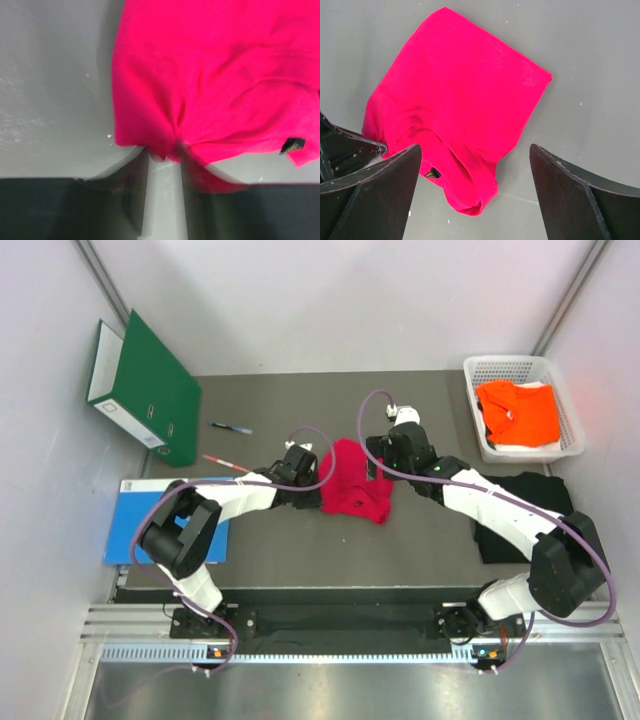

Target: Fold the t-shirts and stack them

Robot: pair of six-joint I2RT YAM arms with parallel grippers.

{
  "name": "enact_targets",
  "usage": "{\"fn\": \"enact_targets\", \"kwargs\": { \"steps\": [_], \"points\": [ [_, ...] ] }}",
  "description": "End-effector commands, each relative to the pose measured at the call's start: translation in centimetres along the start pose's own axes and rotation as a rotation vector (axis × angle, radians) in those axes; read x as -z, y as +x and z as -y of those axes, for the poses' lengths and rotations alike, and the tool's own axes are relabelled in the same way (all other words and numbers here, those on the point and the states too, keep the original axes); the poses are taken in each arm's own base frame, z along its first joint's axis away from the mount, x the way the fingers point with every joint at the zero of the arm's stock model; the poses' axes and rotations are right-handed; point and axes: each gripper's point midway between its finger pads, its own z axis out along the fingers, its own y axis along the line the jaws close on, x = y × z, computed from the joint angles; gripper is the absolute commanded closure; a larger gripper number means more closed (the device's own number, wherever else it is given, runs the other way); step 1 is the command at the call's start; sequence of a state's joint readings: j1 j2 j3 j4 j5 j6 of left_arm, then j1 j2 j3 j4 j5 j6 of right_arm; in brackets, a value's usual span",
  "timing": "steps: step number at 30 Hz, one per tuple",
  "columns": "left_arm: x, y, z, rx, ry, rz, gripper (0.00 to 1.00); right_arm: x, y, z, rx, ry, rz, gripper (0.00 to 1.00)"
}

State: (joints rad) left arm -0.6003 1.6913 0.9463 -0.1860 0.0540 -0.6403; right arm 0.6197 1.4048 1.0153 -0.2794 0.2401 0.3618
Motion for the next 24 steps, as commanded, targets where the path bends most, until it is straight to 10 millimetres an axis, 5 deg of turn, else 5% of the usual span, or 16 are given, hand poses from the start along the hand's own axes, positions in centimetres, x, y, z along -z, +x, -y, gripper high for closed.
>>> {"fn": "enact_targets", "kwargs": {
  "steps": [1,4,7,11,17,24],
  "points": [
    [0.0,-2.9,1.7,0.005,0.004,0.095,1.0,0.6,-1.3,0.1,-0.014,0.006,0.042,0.12],
    [0.8,-4.3,0.9,-0.004,-0.068,0.138,1.0,0.6,-0.9,0.2,-0.011,0.01,0.036,0.12],
    [3.6,-7.1,1.3,-0.039,-0.107,0.222,1.0,0.6,-0.5,0.7,-0.01,0.028,0.033,0.12],
    [11.1,-13.6,3.9,-0.067,-0.092,0.435,1.0,0.4,0.7,1.4,-0.016,0.049,0.014,0.13],
    [19.4,-18.9,6.7,-0.114,-0.097,0.566,1.0,0.4,3.1,2.1,-0.075,0.029,-0.015,0.16],
    [21.6,-20.8,7.4,-0.123,-0.116,0.612,1.0,-0.5,6.6,0.4,-0.186,-0.092,-0.079,0.17]
  ]
}}
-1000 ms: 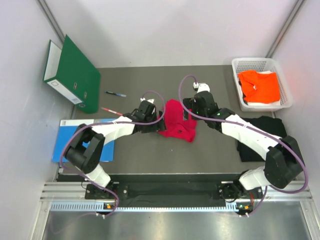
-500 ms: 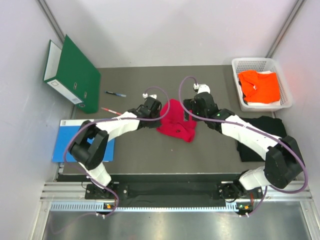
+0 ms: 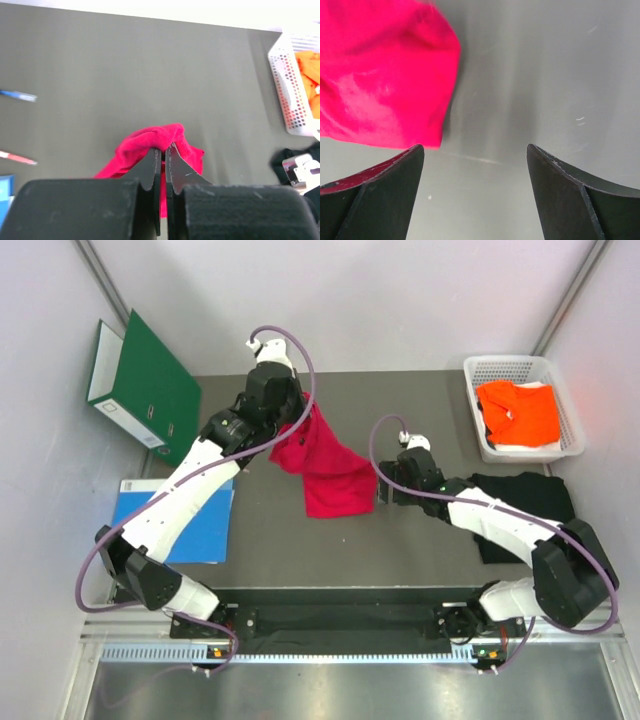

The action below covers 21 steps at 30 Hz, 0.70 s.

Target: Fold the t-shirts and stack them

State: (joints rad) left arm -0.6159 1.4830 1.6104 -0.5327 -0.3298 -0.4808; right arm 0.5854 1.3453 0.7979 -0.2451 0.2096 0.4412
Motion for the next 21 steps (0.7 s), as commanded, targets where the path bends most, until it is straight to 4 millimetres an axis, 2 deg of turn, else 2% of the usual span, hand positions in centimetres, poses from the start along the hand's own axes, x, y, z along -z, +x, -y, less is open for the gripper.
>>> {"fn": "enact_targets", "kwargs": {
  "steps": [1,2,4,5,7,8,10,11,12,13,14,15,16,17,18,19,20,21],
  "points": [
    [0.2,0.1,-1.5,-0.065,-0.074,-0.031,1.0,-0.5,0.1,-3.2,-0.122,-0.171,0.021,0.17],
    [0.1,-0.3,-1.2,-0.063,-0.074,-0.026,1.0,-0.7,1.3,-3.9,-0.153,-0.215,-0.015,0.17],
    [0.2,-0.8,-1.2,-0.083,-0.082,-0.031,1.0,-1.5,2.4,-4.4,-0.178,-0.241,-0.052,0.17],
    [0.5,-2.3,-0.7,-0.077,-0.075,-0.006,1.0,-1.8,2.3,-4.6,-0.193,-0.252,-0.045,0.17],
    [1.1,-3.6,0.4,-0.088,-0.034,0.005,1.0,-2.0,2.7,-4.6,-0.193,-0.249,-0.053,0.17],
    [1.8,-5.6,1.9,-0.076,0.024,0.036,1.0,-1.9,2.6,-4.5,-0.189,-0.246,-0.046,0.17],
    [2.8,-6.4,5.4,-0.07,0.196,0.01,1.0,-1.7,2.1,-3.4,-0.186,-0.195,-0.018,0.16],
    [3.7,-8.2,7.4,-0.051,0.277,0.038,1.0,-1.2,1.4,-3.0,-0.176,-0.172,0.002,0.16],
    [4.4,-8.6,9.1,-0.036,0.348,0.032,1.0,-0.9,1.4,-2.1,-0.171,-0.133,-0.001,0.16],
    [5.5,-8.5,11.4,-0.038,0.473,0.004,1.0,-0.7,0.7,-0.9,-0.163,-0.08,0.029,0.16],
    [6.4,-9.6,13.0,-0.032,0.535,0.029,1.0,0.2,-0.8,-0.3,-0.168,-0.06,0.073,0.16],
    [7.2,-9.5,14.4,-0.03,0.59,0.024,1.0,0.7,-1.2,1.6,-0.178,0.003,0.08,0.16],
    [7.6,-9.4,15.5,-0.034,0.642,0.011,1.0,1.3,-2.6,3.3,-0.182,0.072,0.124,0.16],
    [8.7,-10.6,16.3,-0.028,0.686,0.044,1.0,2.6,-4.0,4.7,-0.205,0.105,0.173,0.16],
    [9.2,-11.0,16.8,-0.01,0.713,0.054,1.0,3.5,-4.7,7.8,-0.248,0.185,0.191,0.17],
    [10.2,-11.5,17.4,-0.006,0.761,0.067,1.0,4.5,-5.8,9.5,-0.27,0.224,0.228,0.18],
    [11.1,-12.7,18.1,0.002,0.807,0.11,1.0,6.5,-7.4,12.4,-0.327,0.275,0.299,0.18],
    [11.8,-13.2,18.7,0.026,0.843,0.118,1.0,7.5,-8.1,13.7,-0.345,0.299,0.333,0.19]
  ]
}}
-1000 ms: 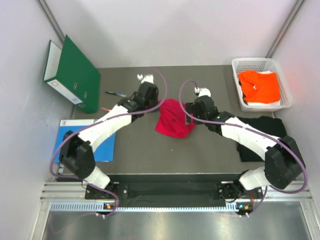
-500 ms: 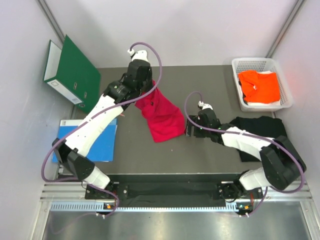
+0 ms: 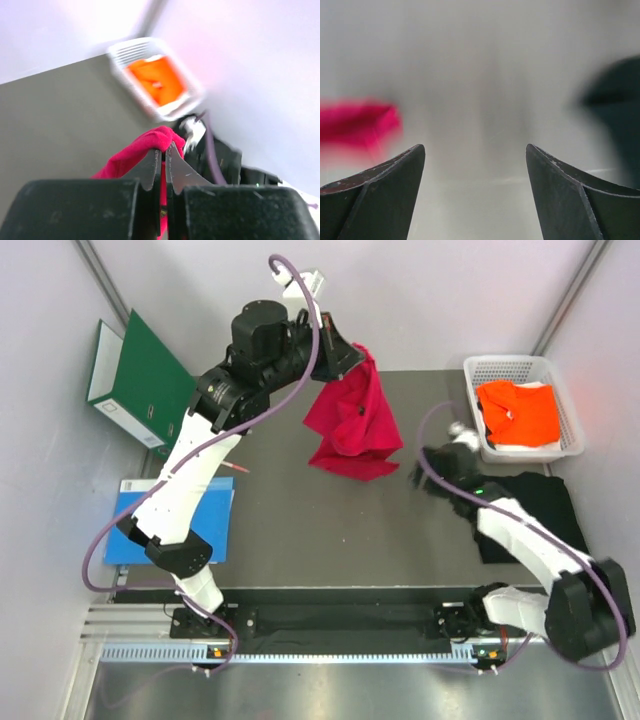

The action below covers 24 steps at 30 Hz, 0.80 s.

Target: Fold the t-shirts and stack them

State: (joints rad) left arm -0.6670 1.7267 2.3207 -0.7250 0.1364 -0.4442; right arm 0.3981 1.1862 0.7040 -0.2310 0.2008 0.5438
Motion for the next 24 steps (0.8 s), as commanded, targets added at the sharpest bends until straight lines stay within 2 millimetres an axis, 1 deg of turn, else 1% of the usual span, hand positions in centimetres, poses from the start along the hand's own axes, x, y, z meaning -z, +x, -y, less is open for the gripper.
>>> {"fn": "enact_targets", "kwargs": {
  "steps": [1,2,3,5,6,7,9,10,11,13,14,15,16,18,19,20,21,22,23,24],
  "points": [
    [1.7,-4.6,6.8,0.022,0.303,0.125,1.0,5.3,-9.6,7.4,-0.109,0.2,0.286,0.2],
    [2.0,-4.8,8.0,0.025,0.364,0.117,1.0,6.8,-11.2,8.9,-0.137,0.229,0.347,0.2],
    [2.3,-5.4,9.0,0.037,0.412,0.129,1.0,7.6,-11.8,9.5,-0.14,0.241,0.372,0.21],
    [2.6,-5.9,9.9,0.039,0.461,0.131,1.0,8.7,-12.8,10.4,-0.137,0.261,0.401,0.21],
    [2.7,-6.0,9.8,0.04,0.457,0.138,1.0,8.8,-12.8,10.5,-0.132,0.263,0.397,0.21],
    [2.9,-5.9,9.5,0.037,0.448,0.133,1.0,8.7,-12.7,10.5,-0.125,0.259,0.389,0.21],
    [3.1,-6.1,8.3,0.033,0.409,0.142,1.0,8.2,-12.0,10.5,-0.119,0.254,0.364,0.21],
    [3.7,-6.5,8.1,0.029,0.398,0.152,1.0,7.7,-11.3,10.6,-0.118,0.251,0.344,0.21],
    [3.9,-6.9,7.5,0.02,0.382,0.164,1.0,7.3,-11.0,10.6,-0.12,0.248,0.34,0.21],
    [4.9,-7.7,7.2,0.013,0.37,0.184,1.0,6.6,-10.0,10.7,-0.129,0.24,0.317,0.21],
    [5.1,-8.0,6.7,0.017,0.357,0.189,1.0,6.3,-9.9,10.6,-0.132,0.234,0.311,0.21],
    [5.3,-8.1,6.4,0.017,0.349,0.189,1.0,6.1,-9.7,10.3,-0.125,0.213,0.306,0.21],
    [5.4,-7.8,6.0,0.024,0.335,0.176,1.0,5.6,-9.2,9.5,-0.117,0.162,0.282,0.21],
    [5.0,-7.3,4.5,0.015,0.278,0.161,1.0,5.0,-9.1,8.6,-0.103,0.107,0.279,0.21],
    [4.6,-6.8,2.7,0.027,0.189,0.161,1.0,4.3,-8.4,7.7,-0.092,0.05,0.242,0.2],
    [4.4,-6.2,0.7,0.025,0.111,0.151,1.0,3.9,-8.3,7.1,-0.08,0.017,0.235,0.2],
    [4.4,-5.8,-0.9,0.034,0.036,0.156,1.0,3.5,-7.9,6.5,-0.069,-0.021,0.213,0.2],
    [4.5,-4.4,-4.3,0.052,-0.107,0.155,1.0,2.5,-6.5,5.6,-0.064,-0.078,0.151,0.19],
    [5.0,-4.4,-6.7,0.06,-0.182,0.177,1.0,2.0,-6.2,4.8,-0.052,-0.121,0.139,0.19],
    [5.5,-3.9,-8.8,0.075,-0.256,0.189,1.0,1.4,-5.6,4.2,-0.04,-0.151,0.113,0.19]
  ]
}}
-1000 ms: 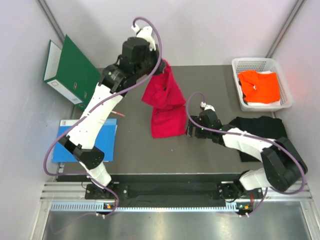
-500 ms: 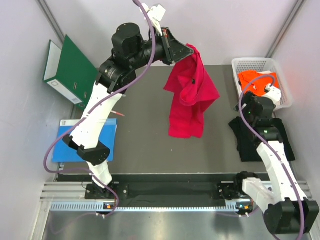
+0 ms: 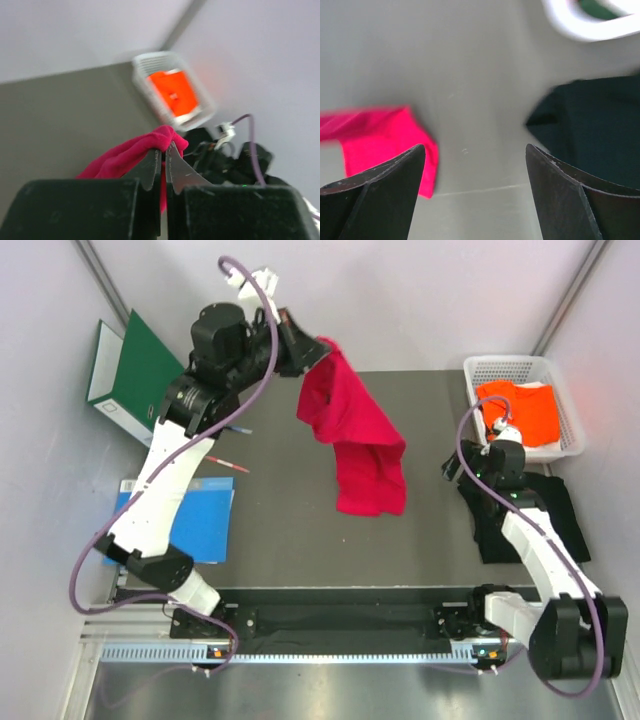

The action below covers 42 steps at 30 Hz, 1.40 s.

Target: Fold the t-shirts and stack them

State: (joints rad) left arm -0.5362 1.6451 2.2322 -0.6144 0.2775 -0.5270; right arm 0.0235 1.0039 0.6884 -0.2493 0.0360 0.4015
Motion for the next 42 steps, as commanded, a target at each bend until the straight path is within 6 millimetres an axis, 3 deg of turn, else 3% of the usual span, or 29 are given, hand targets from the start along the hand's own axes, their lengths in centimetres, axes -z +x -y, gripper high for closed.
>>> {"fn": "enact_targets", "kwargs": {
  "steps": [1,2,3,4,5,7,8,11,13,15,16,17,18,19,20,24,27,30,31,33,34,36,37,40,42],
  "points": [
    [4.3,0.8,-9.2,0.007,-0.363,0.084,1.0,-2.1,3.1,-4.2,0.048,-0.235,-0.119,0.18],
    [5.6,0.3,-12.5,0.035,-0.467,0.13,1.0,-2.4,4.0,-5.4,0.071,-0.267,-0.138,0.18],
    [6.3,0.4,-14.0,0.051,-0.5,0.146,1.0,-2.7,4.8,-6.1,0.086,-0.287,-0.16,0.18],
    [7.3,2.0,-15.9,0.069,-0.538,0.125,1.0,-3.4,6.1,-6.6,0.099,-0.292,-0.2,0.18],
    [8.5,1.9,-18.1,0.086,-0.596,0.142,1.0,-3.5,7.2,-8.3,0.127,-0.33,-0.218,0.18],
    [9.6,3.4,-20.7,0.099,-0.663,0.118,1.0,-4.1,8.1,-9.6,0.149,-0.333,-0.242,0.18],
    [10.5,3.3,-22.0,0.1,-0.7,0.12,1.0,-4.6,9.8,-10.5,0.17,-0.341,-0.29,0.18],
    [11.6,4.3,-24.3,0.104,-0.77,0.095,1.0,-6.0,12.4,-11.4,0.172,-0.321,-0.376,0.19],
    [11.8,4.8,-25.1,0.107,-0.789,0.078,1.0,-6.7,13.3,-12.0,0.173,-0.31,-0.406,0.21],
    [12.0,5.0,-25.6,0.108,-0.801,0.075,1.0,-7.3,15.4,-12.0,0.19,-0.281,-0.46,0.22],
    [12.1,5.1,-26.0,0.107,-0.809,0.07,1.0,-7.7,15.2,-12.4,0.2,-0.271,-0.453,0.32],
    [12.2,5.2,-26.1,0.107,-0.813,0.067,1.0,-7.8,16.5,-12.3,0.219,-0.252,-0.487,0.43],
    [12.2,5.2,-26.2,0.106,-0.815,0.066,1.0,-7.9,16.8,-12.4,0.225,-0.24,-0.49,0.62],
    [12.4,5.1,-26.2,0.107,-0.816,0.069,1.0,-8.2,16.5,-12.1,0.233,-0.202,-0.475,0.97],
    [12.6,5.0,-26.2,0.104,-0.818,0.07,1.0,-7.9,16.6,-12.5,0.248,-0.202,-0.466,1.0],
    [13.2,4.4,-25.8,0.085,-0.817,0.084,1.0,-6.9,14.6,-12.8,0.282,-0.195,-0.387,1.0],
    [13.5,4.2,-25.6,0.079,-0.824,0.081,1.0,-5.8,12.1,-12.9,0.293,-0.18,-0.314,1.0],
    [14.1,3.5,-24.9,0.062,-0.815,0.099,1.0,-3.8,7.8,-12.9,0.287,-0.16,-0.19,1.0],
    [14.4,3.3,-24.6,0.057,-0.812,0.105,1.0,-2.2,5.4,-12.8,0.278,-0.151,-0.12,1.0],
    [15.2,2.3,-23.3,0.037,-0.798,0.139,1.0,-0.3,2.6,-12.5,0.268,-0.138,-0.034,1.0],
    [15.6,2.1,-22.9,0.031,-0.797,0.148,1.0,1.9,0.1,-12.1,0.245,-0.136,0.048,1.0],
    [17.0,1.2,-21.4,0.007,-0.789,0.182,1.0,4.3,-2.4,-11.8,0.238,-0.145,0.135,1.0],
    [17.5,1.5,-21.0,0.003,-0.793,0.175,1.0,6.5,-3.9,-11.3,0.221,-0.163,0.186,1.0],
    [19.9,1.9,-19.3,-0.023,-0.803,0.179,1.0,10.6,-5.6,-10.6,0.216,-0.216,0.257,1.0],
    [21.6,2.4,-18.0,-0.037,-0.799,0.186,1.0,12.3,-5.3,-10.2,0.236,-0.251,0.253,1.0]
  ]
}}
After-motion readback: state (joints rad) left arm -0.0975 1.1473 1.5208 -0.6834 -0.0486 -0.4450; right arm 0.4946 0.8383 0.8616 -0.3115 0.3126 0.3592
